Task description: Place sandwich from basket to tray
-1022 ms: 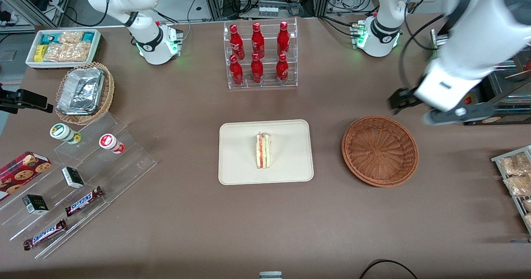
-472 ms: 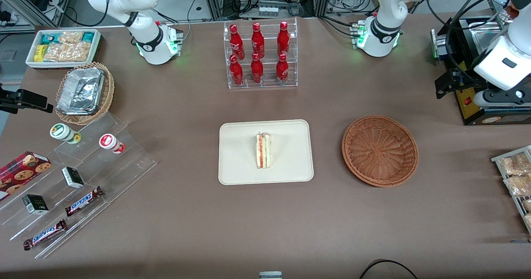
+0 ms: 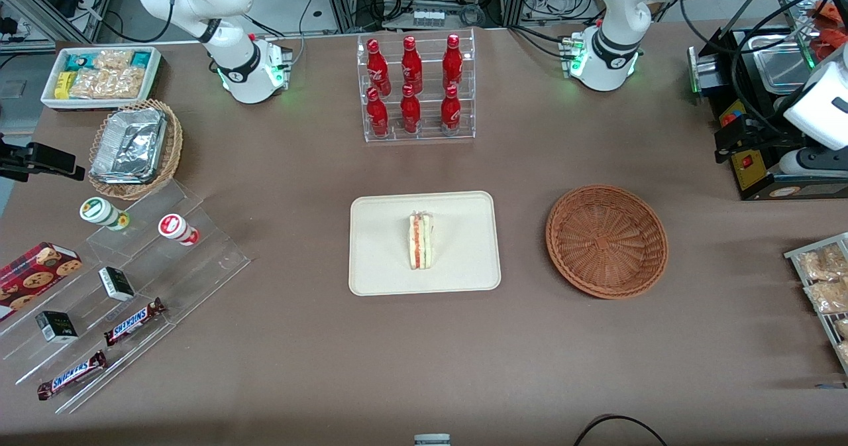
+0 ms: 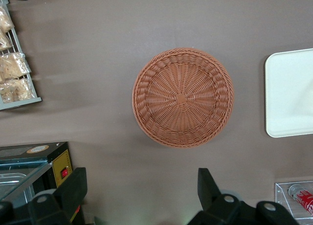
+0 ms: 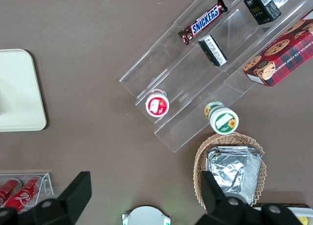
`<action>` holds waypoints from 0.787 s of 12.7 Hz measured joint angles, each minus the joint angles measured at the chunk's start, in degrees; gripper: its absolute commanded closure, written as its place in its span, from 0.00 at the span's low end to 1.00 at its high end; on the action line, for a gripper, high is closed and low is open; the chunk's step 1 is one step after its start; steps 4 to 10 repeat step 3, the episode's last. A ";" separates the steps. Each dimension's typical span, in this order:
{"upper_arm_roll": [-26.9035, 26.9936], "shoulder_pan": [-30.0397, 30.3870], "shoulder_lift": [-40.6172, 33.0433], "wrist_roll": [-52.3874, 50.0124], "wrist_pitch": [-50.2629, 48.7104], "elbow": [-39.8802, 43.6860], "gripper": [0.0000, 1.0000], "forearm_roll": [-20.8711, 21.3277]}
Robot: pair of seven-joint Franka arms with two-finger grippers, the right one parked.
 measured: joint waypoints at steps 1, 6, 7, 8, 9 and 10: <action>-0.01 0.23 0.00 -0.07 0.00 0.01 0.00 0.00; -0.01 0.85 0.03 -0.09 0.01 0.02 0.00 -0.03; -0.01 0.85 0.03 -0.09 0.01 0.02 0.00 -0.03; -0.01 0.85 0.03 -0.09 0.01 0.02 0.00 -0.03; -0.01 0.85 0.03 -0.09 0.01 0.02 0.00 -0.03; -0.01 0.85 0.03 -0.09 0.01 0.02 0.00 -0.03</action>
